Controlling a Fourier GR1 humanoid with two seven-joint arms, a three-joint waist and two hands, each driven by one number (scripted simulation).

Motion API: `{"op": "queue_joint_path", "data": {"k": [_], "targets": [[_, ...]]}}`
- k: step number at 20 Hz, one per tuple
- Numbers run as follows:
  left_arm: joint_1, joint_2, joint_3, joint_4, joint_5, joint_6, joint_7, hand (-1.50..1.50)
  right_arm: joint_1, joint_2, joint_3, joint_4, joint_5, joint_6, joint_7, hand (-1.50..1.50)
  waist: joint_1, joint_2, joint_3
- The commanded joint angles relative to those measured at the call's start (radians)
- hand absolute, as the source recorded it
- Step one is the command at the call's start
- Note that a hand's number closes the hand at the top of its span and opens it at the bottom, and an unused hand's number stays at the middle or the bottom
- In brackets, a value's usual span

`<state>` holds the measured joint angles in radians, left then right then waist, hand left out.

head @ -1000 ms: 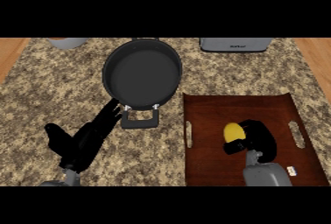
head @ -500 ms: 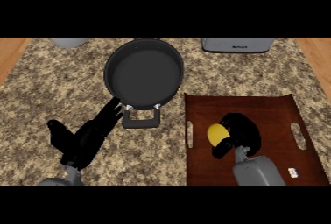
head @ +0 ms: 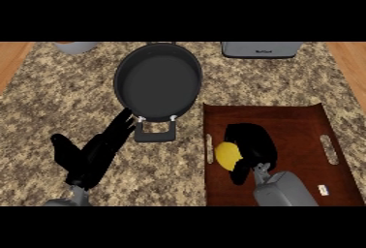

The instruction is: Pick the lemon from the tray and place it in the pot

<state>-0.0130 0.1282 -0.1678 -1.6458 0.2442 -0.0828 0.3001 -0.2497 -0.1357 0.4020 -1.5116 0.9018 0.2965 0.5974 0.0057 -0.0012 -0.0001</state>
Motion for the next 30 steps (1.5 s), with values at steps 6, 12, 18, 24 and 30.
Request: {"op": "queue_joint_path", "data": {"k": [6,12,18,24,30], "targets": [[-0.005,-0.015,0.015,-0.018,-0.001,0.023,0.023,0.0,-0.038,-0.047,-0.048,-0.37,0.068,-0.012,0.078,1.5,-0.021,-0.006,0.0],[-0.008,-0.009,0.028,-0.018,-0.011,0.02,0.023,0.0,-0.193,-0.009,-0.074,-0.503,0.045,0.091,0.115,1.5,-0.006,-0.001,0.0],[-0.021,-0.001,0.036,0.034,-0.007,-0.028,-0.014,0.0,-0.38,0.095,-0.189,-0.542,-0.103,0.18,0.181,1.5,-0.004,0.0,-0.001],[0.041,-0.035,-0.033,-0.023,-0.061,-0.006,-0.011,0.0,-0.688,0.134,-0.281,-0.172,-0.102,0.068,0.174,1.5,0.018,0.004,-0.001],[-0.017,0.001,0.057,-0.012,0.009,-0.043,0.026,0.0,-0.787,0.135,-0.325,0.072,-0.125,-0.041,0.075,1.5,0.013,0.005,0.0]]}}
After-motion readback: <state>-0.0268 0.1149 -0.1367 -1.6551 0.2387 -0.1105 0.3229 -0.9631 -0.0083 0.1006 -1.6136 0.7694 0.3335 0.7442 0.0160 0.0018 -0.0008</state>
